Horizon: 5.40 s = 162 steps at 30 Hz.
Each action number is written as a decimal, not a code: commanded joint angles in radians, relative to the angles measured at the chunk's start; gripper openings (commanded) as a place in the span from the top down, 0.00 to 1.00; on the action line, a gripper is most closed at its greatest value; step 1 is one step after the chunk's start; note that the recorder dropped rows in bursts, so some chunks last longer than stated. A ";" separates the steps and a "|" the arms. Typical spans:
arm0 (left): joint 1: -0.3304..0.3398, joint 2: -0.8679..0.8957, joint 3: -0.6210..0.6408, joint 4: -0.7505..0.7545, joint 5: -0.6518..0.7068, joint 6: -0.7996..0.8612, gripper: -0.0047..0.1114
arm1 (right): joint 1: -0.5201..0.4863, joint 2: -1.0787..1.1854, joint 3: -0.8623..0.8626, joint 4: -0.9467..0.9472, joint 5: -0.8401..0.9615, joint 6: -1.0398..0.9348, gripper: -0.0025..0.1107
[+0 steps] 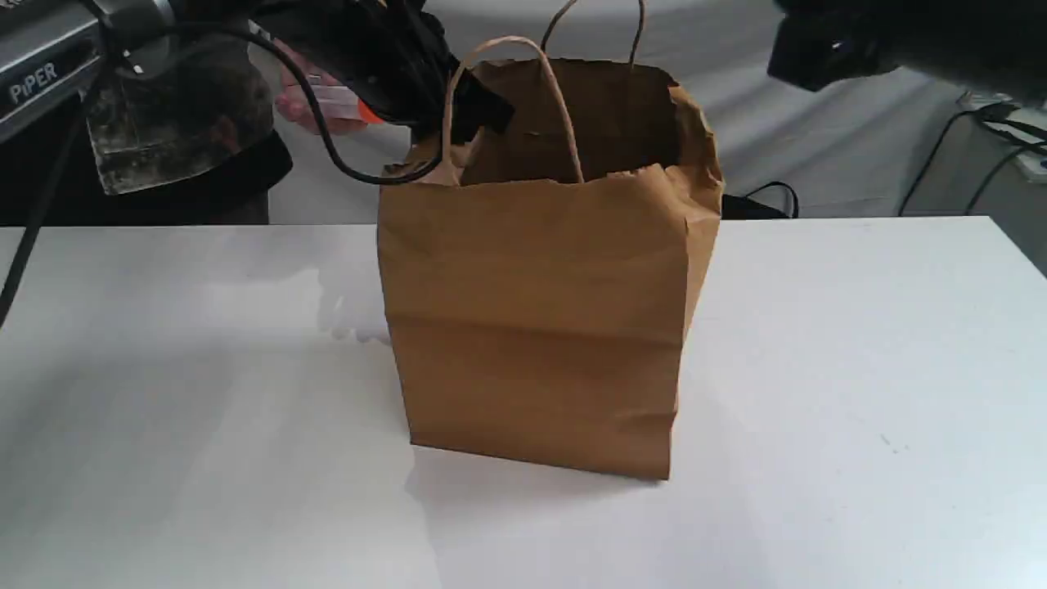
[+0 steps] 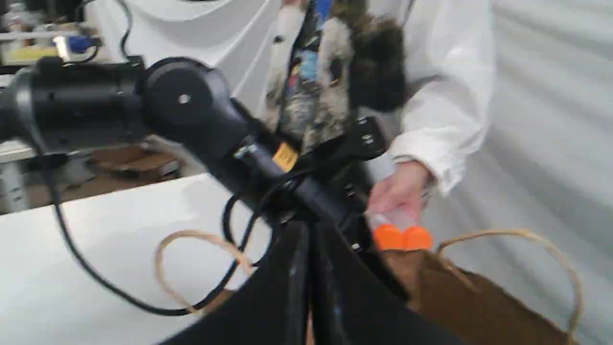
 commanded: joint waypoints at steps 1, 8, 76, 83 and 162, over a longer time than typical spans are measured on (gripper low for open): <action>-0.004 -0.005 -0.003 -0.011 0.016 0.003 0.96 | 0.002 0.051 -0.074 -0.182 -0.082 0.164 0.89; -0.004 -0.005 -0.003 -0.011 0.021 0.003 0.96 | 0.002 0.174 -0.185 -0.357 -0.298 0.268 0.33; -0.004 -0.043 0.139 0.071 0.326 -0.101 0.96 | 0.132 0.475 -0.648 -0.155 0.041 0.306 0.98; -0.004 -0.043 0.147 0.082 0.326 -0.052 0.96 | 0.132 0.569 -0.722 -0.152 0.044 0.312 0.98; 0.255 -0.227 -0.173 0.184 0.326 -0.193 0.36 | 0.130 0.152 -0.249 -0.185 0.184 -0.179 0.33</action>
